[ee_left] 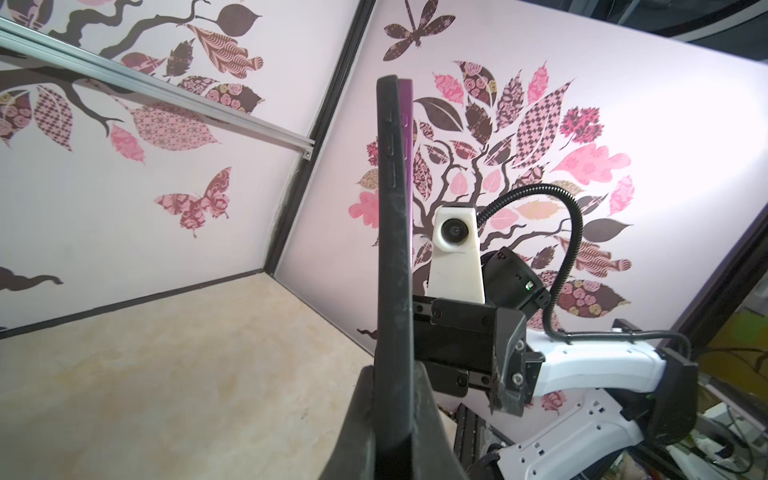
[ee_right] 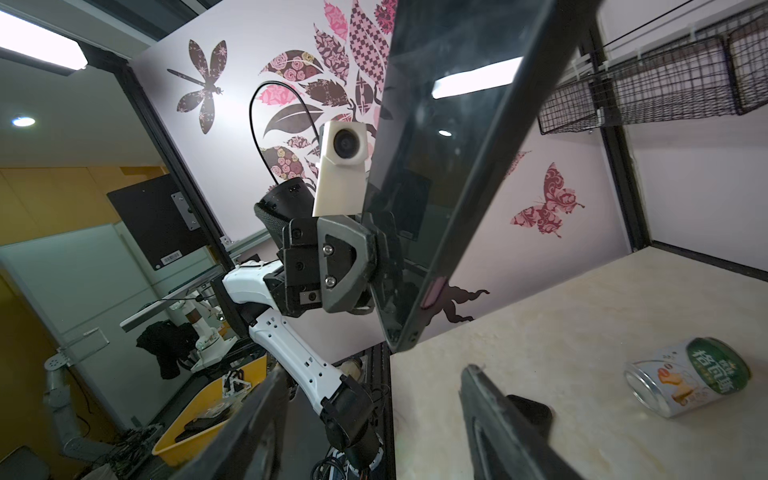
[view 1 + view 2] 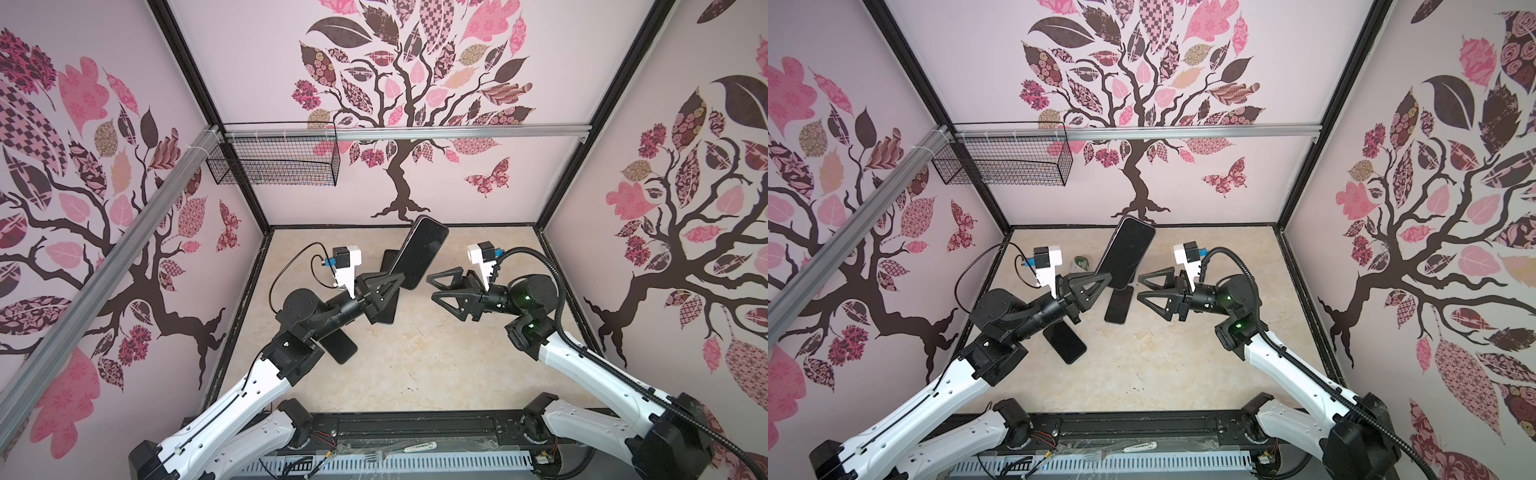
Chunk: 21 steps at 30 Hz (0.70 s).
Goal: Take the phone out of the phone case
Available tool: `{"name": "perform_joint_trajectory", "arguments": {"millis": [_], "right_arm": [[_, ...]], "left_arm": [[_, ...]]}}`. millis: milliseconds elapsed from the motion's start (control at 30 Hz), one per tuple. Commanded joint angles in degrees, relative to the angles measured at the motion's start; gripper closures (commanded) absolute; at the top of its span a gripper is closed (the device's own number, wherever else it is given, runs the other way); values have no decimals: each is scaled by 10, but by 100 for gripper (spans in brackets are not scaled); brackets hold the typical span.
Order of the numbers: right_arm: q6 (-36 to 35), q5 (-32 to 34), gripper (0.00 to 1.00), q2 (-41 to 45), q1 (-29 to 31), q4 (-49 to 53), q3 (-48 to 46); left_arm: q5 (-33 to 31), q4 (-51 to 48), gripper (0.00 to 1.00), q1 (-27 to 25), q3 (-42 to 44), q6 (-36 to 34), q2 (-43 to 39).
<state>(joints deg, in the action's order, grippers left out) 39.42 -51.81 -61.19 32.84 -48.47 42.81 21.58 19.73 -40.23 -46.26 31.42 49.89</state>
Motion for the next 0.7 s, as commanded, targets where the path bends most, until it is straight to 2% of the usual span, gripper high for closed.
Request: {"name": "perform_joint_trajectory", "arguments": {"millis": [0,133,233,400,667], "right_arm": [[0,21,34,-11,23,-70,29],[45,40,38,-31,26,-141,31],[69,25,42,-51,30,-168,49],[64,9,54,-65,39,-154,64],[54,11,65,-69,50,-135,71]], "left_arm": [[18,118,100,0,16,58,3],[30,174,100,0,30,99,17],[40,173,100,-2,28,99,19],[46,163,100,-5,29,92,13],[46,160,100,-6,27,90,14]]}}
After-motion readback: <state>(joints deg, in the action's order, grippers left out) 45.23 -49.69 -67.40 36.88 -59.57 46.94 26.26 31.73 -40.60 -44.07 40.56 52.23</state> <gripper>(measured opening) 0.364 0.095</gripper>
